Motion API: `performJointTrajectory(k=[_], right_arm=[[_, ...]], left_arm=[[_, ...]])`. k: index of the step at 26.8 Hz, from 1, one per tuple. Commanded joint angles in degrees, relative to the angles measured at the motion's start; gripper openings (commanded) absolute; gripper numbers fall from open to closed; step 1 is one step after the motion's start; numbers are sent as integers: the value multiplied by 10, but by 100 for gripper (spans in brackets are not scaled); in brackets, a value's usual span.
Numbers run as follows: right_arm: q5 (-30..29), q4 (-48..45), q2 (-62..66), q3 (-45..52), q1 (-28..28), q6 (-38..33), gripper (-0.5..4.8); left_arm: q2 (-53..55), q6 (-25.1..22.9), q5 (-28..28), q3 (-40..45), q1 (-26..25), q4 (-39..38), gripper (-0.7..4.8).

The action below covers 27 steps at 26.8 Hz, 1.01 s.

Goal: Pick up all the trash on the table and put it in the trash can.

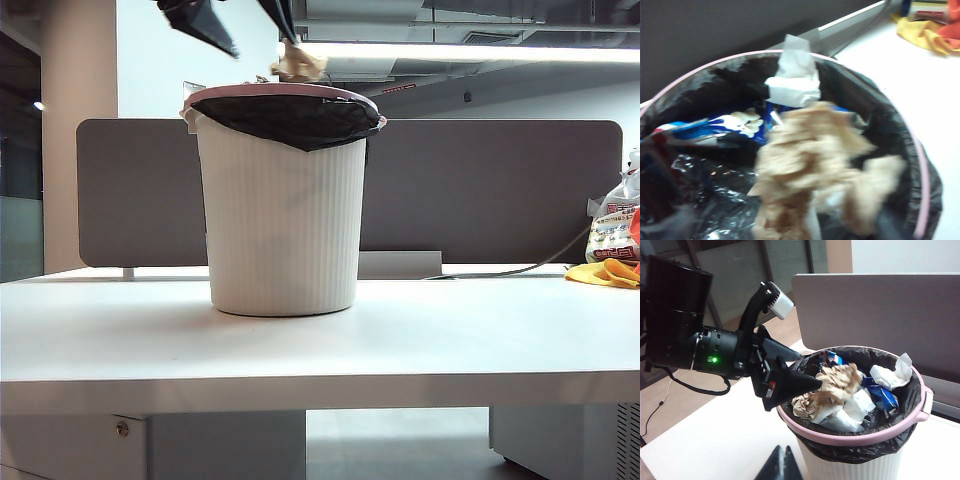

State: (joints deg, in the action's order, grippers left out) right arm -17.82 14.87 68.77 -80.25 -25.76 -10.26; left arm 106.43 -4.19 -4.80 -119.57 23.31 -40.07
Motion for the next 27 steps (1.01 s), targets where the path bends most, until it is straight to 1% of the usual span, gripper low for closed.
performJointTrajectory(k=[1, 3, 4, 5, 9, 11, 12, 13, 14, 15, 16, 17, 21, 24, 27], right_arm=[[-3, 0, -5, -3, 0, -3, -2], [-3, 6, -9, -3, 0, -3, -2], [-3, 6, -10, -3, 0, -3, -2], [-3, 7, -12, -3, 0, -3, -2], [-3, 21, -20, -3, 0, -2, -2], [-3, 27, -23, -3, 0, -2, -2], [-3, 29, -24, -3, 0, -2, -1], [-3, 30, -26, -3, 0, -2, -1], [-3, 30, -27, -3, 0, -2, -1], [-3, 30, -27, -3, 0, -2, -2], [-3, 30, -27, -3, 0, -2, -2], [-3, 30, -27, -3, 0, -2, -1], [-4, 32, -29, -3, 0, -2, -1], [-5, 36, -30, -3, 0, -2, -2], [-7, 42, -30, -3, 0, -2, -1]], left_arm=[[-4, -1, 12, -3, 0, 8, 479], [-4, -1, 50, -3, 0, 23, 479], [-4, -2, 90, -3, 0, 45, 479], [-4, -4, 105, -3, 0, 66, 479], [-8, -3, 123, -4, -1, 133, 479], [-9, -2, 96, -4, -1, 154, 479], [-9, 6, 63, -4, -1, 158, 479], [-9, 15, 43, -4, -1, 158, 479], [-8, 47, 31, -4, -2, 158, 479], [-8, 67, 20, -3, -2, 156, 479], [-6, 77, -4, -3, -4, 152, 479], [-5, 77, -14, -3, -4, 146, 479], [1, 74, -9, -3, -11, 143, 479], [21, 76, 7, -3, -21, 85, 479], [30, 76, 9, -3, -22, 56, 479]])
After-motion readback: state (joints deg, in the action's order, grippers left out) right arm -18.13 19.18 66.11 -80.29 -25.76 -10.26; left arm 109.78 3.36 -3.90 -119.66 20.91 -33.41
